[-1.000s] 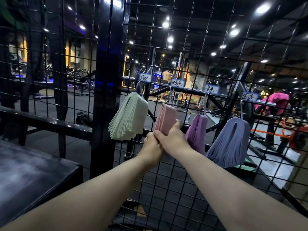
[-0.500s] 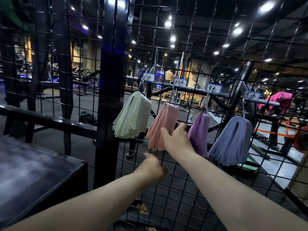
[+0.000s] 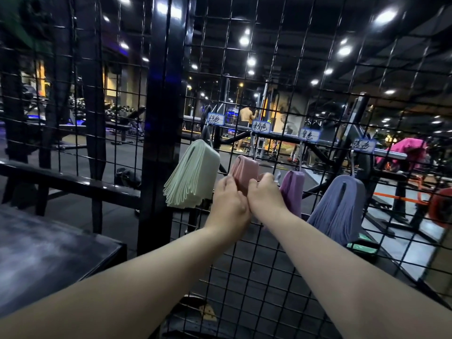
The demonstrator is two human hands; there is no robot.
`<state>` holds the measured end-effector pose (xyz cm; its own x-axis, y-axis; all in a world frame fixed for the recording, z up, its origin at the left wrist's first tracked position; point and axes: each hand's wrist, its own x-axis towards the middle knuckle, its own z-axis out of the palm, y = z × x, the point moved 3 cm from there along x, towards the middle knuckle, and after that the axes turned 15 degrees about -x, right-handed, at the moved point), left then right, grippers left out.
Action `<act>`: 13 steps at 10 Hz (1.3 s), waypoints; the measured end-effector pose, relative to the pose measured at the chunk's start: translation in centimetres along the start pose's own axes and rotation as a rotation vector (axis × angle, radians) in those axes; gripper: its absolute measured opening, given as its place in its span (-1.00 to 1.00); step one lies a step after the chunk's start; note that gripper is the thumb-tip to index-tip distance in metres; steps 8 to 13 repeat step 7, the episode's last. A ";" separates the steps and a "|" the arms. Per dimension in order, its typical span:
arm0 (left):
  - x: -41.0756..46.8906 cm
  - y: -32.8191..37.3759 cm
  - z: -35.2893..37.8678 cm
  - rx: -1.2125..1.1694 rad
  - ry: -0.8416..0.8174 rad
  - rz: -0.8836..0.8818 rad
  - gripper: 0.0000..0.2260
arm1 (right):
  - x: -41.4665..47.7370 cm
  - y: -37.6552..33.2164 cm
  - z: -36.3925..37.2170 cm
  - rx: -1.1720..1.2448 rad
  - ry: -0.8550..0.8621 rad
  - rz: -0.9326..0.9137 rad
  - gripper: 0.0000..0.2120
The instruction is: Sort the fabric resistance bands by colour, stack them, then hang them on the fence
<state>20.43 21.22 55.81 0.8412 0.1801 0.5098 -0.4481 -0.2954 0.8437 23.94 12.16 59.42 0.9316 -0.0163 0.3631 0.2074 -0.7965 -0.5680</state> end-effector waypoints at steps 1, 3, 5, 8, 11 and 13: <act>0.2 -0.5 0.6 -0.007 -0.036 -0.049 -0.47 | 0.2 0.8 0.2 0.008 -0.035 0.015 -0.72; 0.1 -1.6 0.6 -0.018 -0.052 -0.032 -0.44 | -0.1 1.6 1.0 -0.003 -0.058 -0.006 -0.74; -1.5 -3.7 0.9 0.085 -0.079 -0.054 -0.45 | -1.4 2.8 2.6 -0.069 -0.131 0.000 -0.75; -3.7 -5.4 0.6 0.071 -0.057 -0.191 -0.31 | -3.1 4.6 4.1 -0.177 -0.322 0.076 -0.75; -3.7 -5.4 0.6 0.071 -0.057 -0.191 -0.31 | -3.1 4.6 4.1 -0.177 -0.322 0.076 -0.75; -3.7 -5.4 0.6 0.071 -0.057 -0.191 -0.31 | -3.1 4.6 4.1 -0.177 -0.322 0.076 -0.75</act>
